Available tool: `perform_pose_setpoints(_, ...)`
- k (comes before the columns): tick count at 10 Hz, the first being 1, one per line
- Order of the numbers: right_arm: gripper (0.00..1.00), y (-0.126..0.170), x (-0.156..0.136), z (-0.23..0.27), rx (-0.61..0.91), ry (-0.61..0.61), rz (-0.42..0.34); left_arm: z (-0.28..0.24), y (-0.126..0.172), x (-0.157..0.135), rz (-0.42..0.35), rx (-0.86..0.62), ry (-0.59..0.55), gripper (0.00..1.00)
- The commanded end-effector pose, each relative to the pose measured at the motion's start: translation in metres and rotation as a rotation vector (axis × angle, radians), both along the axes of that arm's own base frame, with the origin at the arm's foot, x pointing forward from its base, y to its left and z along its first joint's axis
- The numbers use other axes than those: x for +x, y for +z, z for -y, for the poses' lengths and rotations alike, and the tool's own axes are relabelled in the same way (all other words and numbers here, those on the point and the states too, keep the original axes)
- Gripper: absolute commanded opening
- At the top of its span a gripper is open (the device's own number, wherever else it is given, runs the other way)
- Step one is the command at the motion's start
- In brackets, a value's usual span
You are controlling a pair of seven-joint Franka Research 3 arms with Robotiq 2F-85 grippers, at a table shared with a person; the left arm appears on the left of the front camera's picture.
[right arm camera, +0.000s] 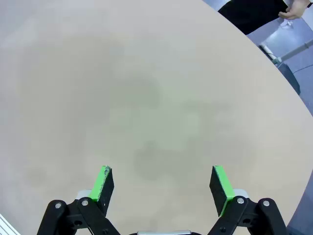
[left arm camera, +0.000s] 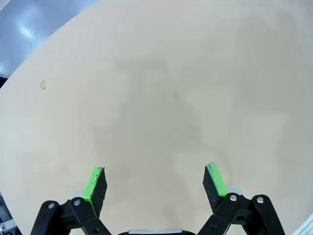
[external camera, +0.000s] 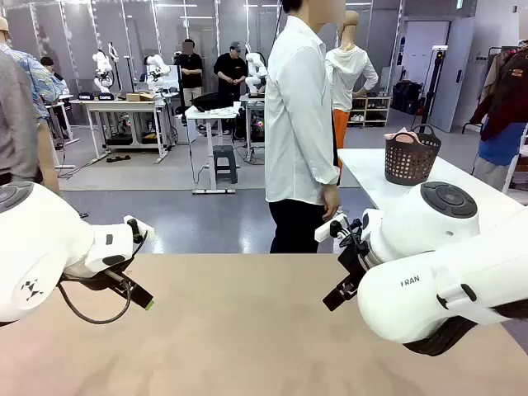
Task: Fold the towel.
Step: Grab the top end of the 100 cm Hotel Towel extended by the human.
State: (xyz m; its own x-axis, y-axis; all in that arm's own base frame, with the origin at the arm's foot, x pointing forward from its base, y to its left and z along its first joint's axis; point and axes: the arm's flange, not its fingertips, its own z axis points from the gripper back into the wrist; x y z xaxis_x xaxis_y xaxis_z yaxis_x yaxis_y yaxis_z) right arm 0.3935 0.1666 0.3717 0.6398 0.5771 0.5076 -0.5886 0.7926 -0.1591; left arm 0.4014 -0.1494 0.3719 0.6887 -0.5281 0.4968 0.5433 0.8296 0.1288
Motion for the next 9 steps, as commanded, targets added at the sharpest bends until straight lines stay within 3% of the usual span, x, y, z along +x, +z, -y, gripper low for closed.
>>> perform_pose_setpoints(1, 1.0, 0.0, 0.0, 0.0, 0.0, 0.0, 0.0, 0.0002, 0.0, -0.0001, 0.0, 0.0, 0.0, 1.0)
perform_pose_setpoints(9, 1.0, 0.0, 0.0, 0.0, 0.0, 0.0, 0.0, 0.0002, 0.0, -0.0001, 0.0, 0.0, 0.0, 1.0)
